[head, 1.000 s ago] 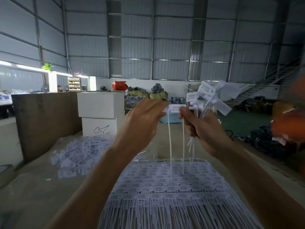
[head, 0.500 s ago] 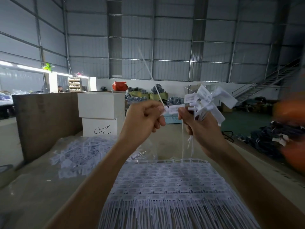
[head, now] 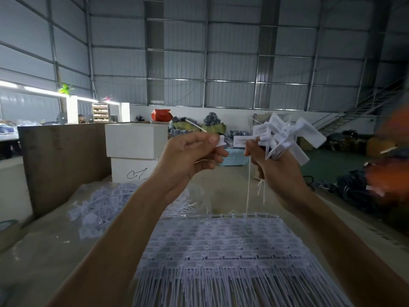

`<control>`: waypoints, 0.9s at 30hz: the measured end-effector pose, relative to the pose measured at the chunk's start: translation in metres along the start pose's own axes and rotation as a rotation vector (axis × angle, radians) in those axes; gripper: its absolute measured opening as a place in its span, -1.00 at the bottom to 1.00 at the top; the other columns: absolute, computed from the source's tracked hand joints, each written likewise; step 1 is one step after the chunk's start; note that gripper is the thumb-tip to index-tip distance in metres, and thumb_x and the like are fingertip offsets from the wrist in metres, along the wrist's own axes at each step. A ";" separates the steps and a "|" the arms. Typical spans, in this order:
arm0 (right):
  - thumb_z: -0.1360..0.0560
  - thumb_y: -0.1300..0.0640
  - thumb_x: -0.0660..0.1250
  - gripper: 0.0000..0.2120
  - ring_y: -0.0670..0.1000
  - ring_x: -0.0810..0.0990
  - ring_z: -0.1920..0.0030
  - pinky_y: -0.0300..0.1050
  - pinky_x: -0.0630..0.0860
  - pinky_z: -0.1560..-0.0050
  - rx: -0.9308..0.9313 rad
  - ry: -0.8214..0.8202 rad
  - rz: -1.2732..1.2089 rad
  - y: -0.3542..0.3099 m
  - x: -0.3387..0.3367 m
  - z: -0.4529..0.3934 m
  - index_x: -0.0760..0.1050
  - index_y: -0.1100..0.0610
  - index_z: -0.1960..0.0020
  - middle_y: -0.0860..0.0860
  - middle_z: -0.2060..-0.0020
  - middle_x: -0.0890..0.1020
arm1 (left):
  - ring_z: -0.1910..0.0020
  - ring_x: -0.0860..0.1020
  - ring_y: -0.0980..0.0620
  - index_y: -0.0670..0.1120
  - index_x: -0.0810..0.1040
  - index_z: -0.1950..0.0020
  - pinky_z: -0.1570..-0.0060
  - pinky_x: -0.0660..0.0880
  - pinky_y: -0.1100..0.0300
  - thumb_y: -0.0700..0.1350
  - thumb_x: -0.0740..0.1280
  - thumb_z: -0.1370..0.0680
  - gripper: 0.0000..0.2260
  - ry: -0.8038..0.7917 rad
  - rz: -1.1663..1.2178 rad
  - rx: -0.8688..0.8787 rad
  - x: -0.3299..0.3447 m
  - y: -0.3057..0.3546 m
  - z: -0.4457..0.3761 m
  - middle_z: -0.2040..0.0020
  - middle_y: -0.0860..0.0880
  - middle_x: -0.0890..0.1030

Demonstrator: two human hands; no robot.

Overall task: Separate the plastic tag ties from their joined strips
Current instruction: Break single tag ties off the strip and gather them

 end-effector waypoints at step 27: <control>-0.43 -0.12 0.45 -0.76 -0.08 0.17 0.46 -0.25 0.21 0.49 0.080 -0.282 -0.312 0.003 0.019 0.004 0.58 0.05 0.11 -0.05 0.44 0.27 | 0.32 0.64 -0.02 -0.19 0.68 0.02 0.32 0.55 0.21 -0.24 0.45 -0.51 -0.92 0.165 -0.159 0.207 0.016 -0.003 0.003 0.24 -0.14 0.70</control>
Point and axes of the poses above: each hand's wrist, its own z-axis away from the middle knuckle, its own x-axis out of the palm, y = z × x, the point moved 3 cm from there along -z, towards the middle knuckle
